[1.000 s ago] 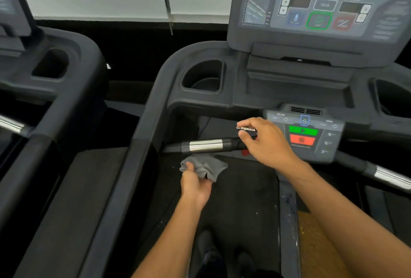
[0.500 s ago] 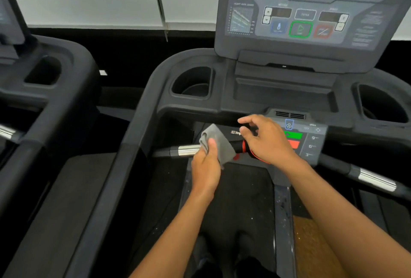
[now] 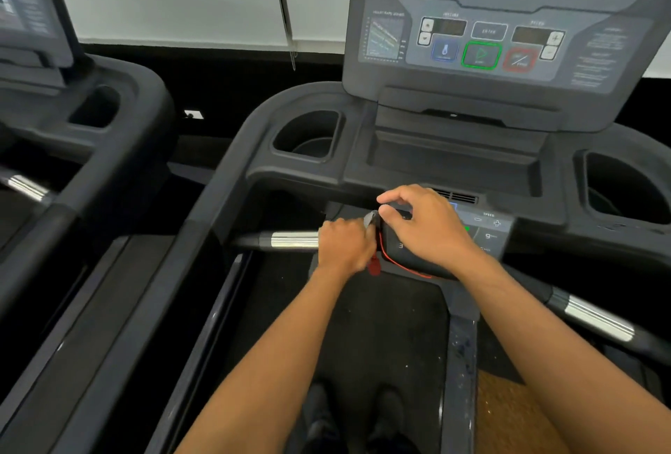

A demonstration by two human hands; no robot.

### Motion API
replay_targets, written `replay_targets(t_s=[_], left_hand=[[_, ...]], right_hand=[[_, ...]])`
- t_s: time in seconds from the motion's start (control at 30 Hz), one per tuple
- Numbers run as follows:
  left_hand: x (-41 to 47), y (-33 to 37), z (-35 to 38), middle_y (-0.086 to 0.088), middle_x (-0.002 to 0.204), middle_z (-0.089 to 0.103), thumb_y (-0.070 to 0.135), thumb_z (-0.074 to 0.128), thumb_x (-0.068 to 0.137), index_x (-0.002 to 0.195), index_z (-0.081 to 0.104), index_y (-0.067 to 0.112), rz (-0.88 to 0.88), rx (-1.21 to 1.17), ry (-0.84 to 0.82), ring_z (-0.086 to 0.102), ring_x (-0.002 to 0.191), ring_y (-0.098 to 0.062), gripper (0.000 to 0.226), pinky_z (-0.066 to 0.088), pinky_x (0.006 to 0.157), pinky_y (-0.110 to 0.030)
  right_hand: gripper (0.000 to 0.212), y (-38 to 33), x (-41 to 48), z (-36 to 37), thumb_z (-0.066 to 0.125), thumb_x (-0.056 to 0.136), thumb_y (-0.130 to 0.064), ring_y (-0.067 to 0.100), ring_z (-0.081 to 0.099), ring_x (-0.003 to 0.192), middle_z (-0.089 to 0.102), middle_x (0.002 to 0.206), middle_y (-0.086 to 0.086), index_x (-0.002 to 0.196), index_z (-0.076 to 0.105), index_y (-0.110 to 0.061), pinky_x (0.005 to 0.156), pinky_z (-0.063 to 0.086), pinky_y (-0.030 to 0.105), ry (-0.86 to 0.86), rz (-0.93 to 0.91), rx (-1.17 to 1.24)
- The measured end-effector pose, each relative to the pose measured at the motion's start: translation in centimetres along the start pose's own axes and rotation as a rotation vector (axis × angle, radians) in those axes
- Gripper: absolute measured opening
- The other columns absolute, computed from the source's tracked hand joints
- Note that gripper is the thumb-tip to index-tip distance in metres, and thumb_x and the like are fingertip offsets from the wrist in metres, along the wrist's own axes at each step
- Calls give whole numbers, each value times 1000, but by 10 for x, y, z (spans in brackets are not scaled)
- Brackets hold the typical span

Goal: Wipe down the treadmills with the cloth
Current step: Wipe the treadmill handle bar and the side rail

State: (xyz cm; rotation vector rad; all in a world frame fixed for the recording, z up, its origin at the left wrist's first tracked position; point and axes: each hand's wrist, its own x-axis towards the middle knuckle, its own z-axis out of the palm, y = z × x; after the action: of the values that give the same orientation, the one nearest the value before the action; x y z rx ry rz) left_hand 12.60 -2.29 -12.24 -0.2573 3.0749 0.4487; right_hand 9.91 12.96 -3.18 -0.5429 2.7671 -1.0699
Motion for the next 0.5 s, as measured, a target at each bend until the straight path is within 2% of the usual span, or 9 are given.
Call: replay_targets(t_s=[0.03,0.1,0.17,0.23,0.27,0.3,0.37,0.43,0.5], left_hand=[[-18,-2,11,-10,111,76,34,43,107,111,73,13,43,-90,117,70,109,-34,36,45,101,-47],[-52,-6,31,-3,148,61,35,36,111,144,59,14,84,-283,218,48,145,-21,45,24,127,-45],[-79,-4,37,3,170,28,41,24,112,163,30,14,55,-414,167,12,161,-11,57,4,132,-37],[-104,0,41,11,172,15,46,23,111,164,19,23,-44,-546,95,0,160,-3,59,2,130,-28],[-114,0,45,10,172,21,50,25,110,164,24,27,-148,-638,63,8,160,-6,59,10,130,-29],[-121,1,46,2,167,38,55,28,108,160,38,26,-301,-731,42,28,157,-16,61,25,128,-35],[-124,-1,46,-15,129,71,59,34,106,135,65,12,-755,-948,25,66,120,-31,64,50,106,-46],[-114,-3,39,-19,106,74,54,42,107,119,67,2,-1145,-1280,-8,71,98,-31,59,56,86,-41],[-94,0,28,-20,103,74,48,46,108,120,65,2,-1217,-1612,-3,71,96,-33,51,56,79,-39]], right_hand=[[18,2,-1,0,65,96,-33,15,60,116,71,118,-9,112,73,-33,102,47,39,-10,-5,4],[19,7,-3,2,65,95,-34,17,61,114,71,116,-8,112,73,-34,101,48,40,-28,-18,-1],[18,10,-3,2,64,95,-34,18,61,114,71,116,-8,111,74,-35,101,48,39,-51,-27,-22],[18,12,-3,2,64,96,-35,18,60,115,72,118,-9,110,75,-34,101,46,37,-79,-37,-40],[18,11,-3,2,63,97,-35,18,59,116,71,119,-10,110,75,-33,100,44,35,-96,-47,-46],[18,10,-3,2,63,98,-35,17,58,116,71,120,-11,110,75,-33,99,42,33,-109,-60,-50],[18,8,-1,1,62,98,-36,17,56,116,71,120,-12,110,74,-33,97,40,31,-124,-84,-48],[17,8,-1,2,62,98,-36,18,56,116,71,118,-10,109,74,-33,99,42,34,-137,-99,-56],[17,7,-2,4,61,97,-37,19,56,116,71,116,-9,108,74,-33,101,43,38,-170,-114,-84]])
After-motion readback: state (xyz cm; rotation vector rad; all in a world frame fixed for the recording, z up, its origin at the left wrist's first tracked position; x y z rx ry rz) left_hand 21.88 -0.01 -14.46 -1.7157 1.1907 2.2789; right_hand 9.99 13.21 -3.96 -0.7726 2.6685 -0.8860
